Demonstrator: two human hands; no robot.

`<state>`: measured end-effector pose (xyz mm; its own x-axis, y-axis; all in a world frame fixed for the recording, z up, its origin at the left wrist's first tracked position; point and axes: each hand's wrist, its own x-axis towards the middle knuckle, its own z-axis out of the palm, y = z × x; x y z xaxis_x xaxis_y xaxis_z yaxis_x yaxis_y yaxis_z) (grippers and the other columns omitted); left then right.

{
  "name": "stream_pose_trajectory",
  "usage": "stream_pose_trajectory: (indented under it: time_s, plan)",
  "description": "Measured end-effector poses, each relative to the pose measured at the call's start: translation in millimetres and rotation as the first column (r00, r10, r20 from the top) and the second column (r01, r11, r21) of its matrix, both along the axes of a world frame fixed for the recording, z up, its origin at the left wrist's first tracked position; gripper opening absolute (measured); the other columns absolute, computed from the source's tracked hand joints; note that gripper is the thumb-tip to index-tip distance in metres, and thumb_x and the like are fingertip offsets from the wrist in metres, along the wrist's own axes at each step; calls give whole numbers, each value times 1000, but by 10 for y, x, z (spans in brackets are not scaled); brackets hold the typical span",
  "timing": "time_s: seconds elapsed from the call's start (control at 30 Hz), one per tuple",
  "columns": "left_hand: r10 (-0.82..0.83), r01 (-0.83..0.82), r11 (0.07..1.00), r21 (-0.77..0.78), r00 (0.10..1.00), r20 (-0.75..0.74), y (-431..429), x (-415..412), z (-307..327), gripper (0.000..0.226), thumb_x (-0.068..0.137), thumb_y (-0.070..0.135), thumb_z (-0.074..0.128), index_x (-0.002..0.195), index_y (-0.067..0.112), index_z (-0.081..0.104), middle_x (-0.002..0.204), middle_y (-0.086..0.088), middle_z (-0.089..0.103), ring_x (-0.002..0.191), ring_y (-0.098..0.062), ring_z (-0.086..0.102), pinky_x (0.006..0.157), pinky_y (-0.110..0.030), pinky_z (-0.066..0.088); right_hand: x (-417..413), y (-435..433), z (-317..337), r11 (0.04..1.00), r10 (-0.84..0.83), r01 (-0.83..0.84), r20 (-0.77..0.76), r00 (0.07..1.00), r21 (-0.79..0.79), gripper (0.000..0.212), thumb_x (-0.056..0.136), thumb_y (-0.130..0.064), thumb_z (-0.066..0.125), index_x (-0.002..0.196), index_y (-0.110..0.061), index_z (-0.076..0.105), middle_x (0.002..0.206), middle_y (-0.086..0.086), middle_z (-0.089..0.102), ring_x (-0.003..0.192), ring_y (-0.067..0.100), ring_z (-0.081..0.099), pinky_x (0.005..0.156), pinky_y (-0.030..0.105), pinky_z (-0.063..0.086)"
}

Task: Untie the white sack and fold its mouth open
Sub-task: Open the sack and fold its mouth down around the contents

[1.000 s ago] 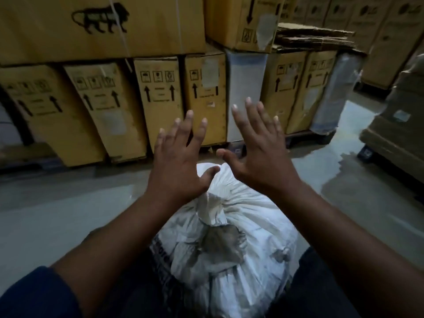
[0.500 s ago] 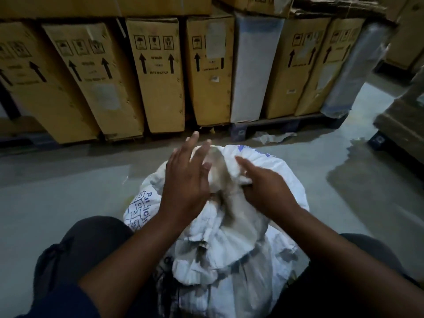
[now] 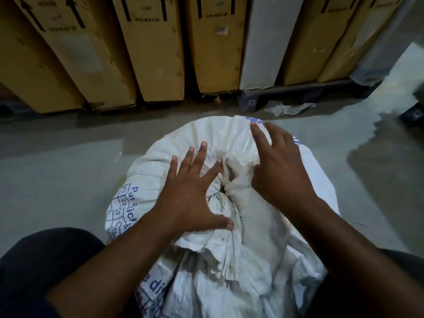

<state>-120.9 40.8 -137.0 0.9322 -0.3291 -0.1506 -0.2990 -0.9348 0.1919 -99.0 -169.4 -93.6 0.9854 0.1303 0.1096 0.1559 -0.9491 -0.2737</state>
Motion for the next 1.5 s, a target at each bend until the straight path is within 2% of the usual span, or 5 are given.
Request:
stream_pose_trajectory:
  time_s: [0.43, 0.7, 1.1, 1.33, 1.5]
  plan:
    - [9, 173, 815, -553, 951, 310, -153, 59, 158, 32, 84, -3, 61, 101, 18, 78, 128, -2, 64, 120, -24, 64, 101, -46, 52, -170, 51, -398, 910, 314, -266, -111, 943, 317, 37, 89, -10, 64, 116, -33, 75, 106, -8, 77, 93, 12, 66, 74, 33, 54]
    - [-18, 77, 876, -477, 992, 127, -260, -70, 64, 12, 95, 32, 62, 104, 31, 71, 93, 13, 73, 85, -8, 68, 73, -31, 52, -68, 6, -513, 929, 321, -266, -204, 925, 257, 26, 79, -26, 56, 102, -19, 67, 96, 1, 66, 93, 26, 62, 75, 41, 51]
    - [-53, 128, 965, 231, 951, -306, 31, 36, 22, 146, 65, 80, 78, 165, 28, -14, 171, 2, -29, 158, -27, -25, 128, -48, -11, -138, -57, -546, 933, 287, -358, -546, 787, -26, 138, 67, -72, 83, 165, -35, -8, 173, -12, -15, 160, 21, -13, 128, 48, 3]
    - [-173, 140, 887, -440, 984, -35, -43, 139, -3, 38, 96, 46, 53, 106, 22, 80, 132, 0, 67, 128, -17, 56, 108, -45, 45, -59, -37, -446, 836, 540, -508, -141, 830, 209, 40, 94, -44, 49, 100, -17, 78, 116, -1, 73, 113, 19, 65, 91, 41, 55]
    - [-130, 134, 964, -231, 991, 34, -39, 102, 35, 18, 85, 45, 77, 88, 28, 81, 134, 13, 64, 128, -12, 55, 109, -32, 40, -22, -117, -445, 910, 406, -414, -233, 884, 16, 20, 94, -38, 59, 86, -24, 72, 80, 0, 73, 77, 25, 69, 65, 32, 49]
